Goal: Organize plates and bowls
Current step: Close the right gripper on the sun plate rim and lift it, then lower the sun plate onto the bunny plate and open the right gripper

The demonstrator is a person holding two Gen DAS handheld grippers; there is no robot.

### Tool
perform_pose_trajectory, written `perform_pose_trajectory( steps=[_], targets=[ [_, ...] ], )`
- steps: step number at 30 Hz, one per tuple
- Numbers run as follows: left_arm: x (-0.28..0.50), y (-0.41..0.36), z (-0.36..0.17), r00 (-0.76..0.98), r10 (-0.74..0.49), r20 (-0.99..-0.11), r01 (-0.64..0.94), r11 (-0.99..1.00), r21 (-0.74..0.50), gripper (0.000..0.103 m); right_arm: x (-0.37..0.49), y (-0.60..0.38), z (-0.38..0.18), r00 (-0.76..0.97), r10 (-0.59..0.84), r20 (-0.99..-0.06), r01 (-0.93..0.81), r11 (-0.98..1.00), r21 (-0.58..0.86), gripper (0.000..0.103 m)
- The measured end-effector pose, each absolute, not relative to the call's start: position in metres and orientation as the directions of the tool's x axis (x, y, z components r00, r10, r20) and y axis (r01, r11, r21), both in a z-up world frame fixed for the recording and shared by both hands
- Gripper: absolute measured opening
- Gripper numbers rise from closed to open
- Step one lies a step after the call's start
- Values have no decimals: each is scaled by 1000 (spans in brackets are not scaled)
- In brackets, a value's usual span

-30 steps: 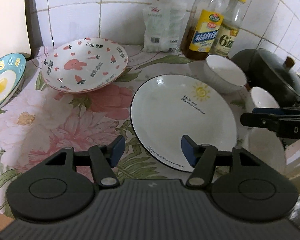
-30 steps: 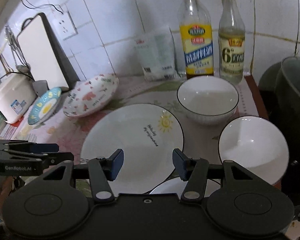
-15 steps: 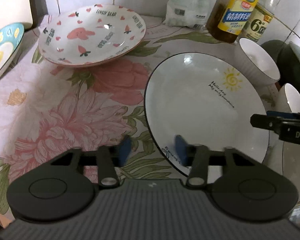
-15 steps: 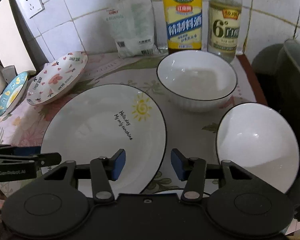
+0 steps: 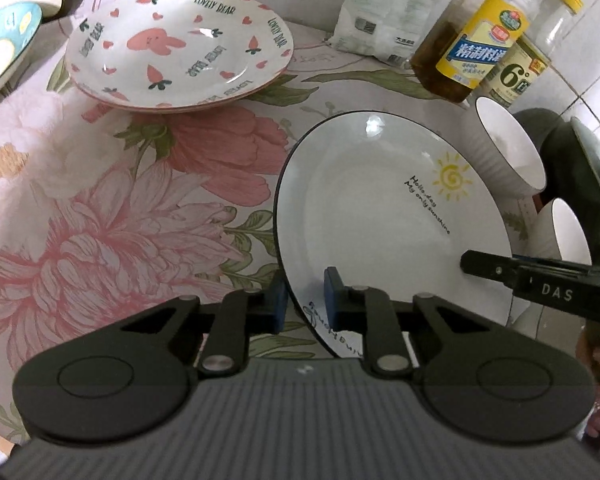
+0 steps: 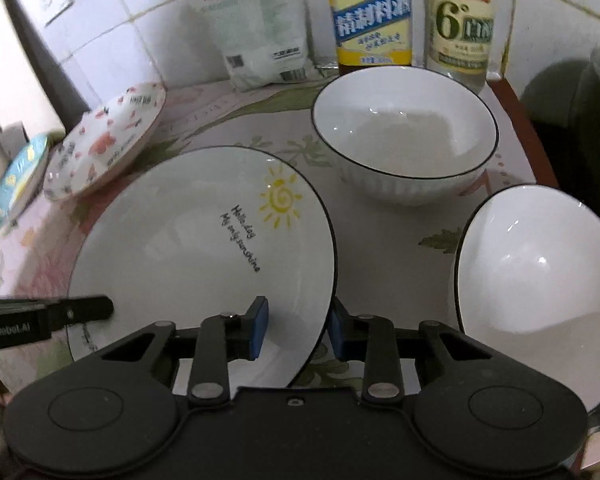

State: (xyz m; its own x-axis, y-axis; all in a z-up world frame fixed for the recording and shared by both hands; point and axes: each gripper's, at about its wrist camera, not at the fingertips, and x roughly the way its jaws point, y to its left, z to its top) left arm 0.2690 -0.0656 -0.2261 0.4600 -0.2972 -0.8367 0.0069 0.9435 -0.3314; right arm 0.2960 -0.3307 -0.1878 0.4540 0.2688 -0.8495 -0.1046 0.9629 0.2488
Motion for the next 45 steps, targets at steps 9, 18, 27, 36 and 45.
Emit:
perform_pose_trajectory(
  steps=[9, 18, 27, 36, 45],
  targets=[
    [258, -56, -225, 502, -344, -793, 30, 924, -382, 18, 283, -337, -171, 539, 290, -791, -90, 953, 288, 18],
    [238, -36, -200, 550, -334, -766, 38, 926, -376, 18, 269, -325, -145, 570, 318, -758, -124, 945, 302, 17],
    [213, -6, -164, 569, -346, -746, 68, 924, -376, 18, 245, -301, -110, 602, 352, -717, -170, 933, 316, 18],
    [192, 32, -135, 617, -352, -703, 68, 915, -398, 18, 241, -270, -73, 622, 390, -679, -232, 920, 315, 18],
    [213, 61, -111, 654, -294, -697, 50, 936, -347, 18, 270, -242, -61, 616, 434, -658, -264, 900, 346, 18]
  ],
)
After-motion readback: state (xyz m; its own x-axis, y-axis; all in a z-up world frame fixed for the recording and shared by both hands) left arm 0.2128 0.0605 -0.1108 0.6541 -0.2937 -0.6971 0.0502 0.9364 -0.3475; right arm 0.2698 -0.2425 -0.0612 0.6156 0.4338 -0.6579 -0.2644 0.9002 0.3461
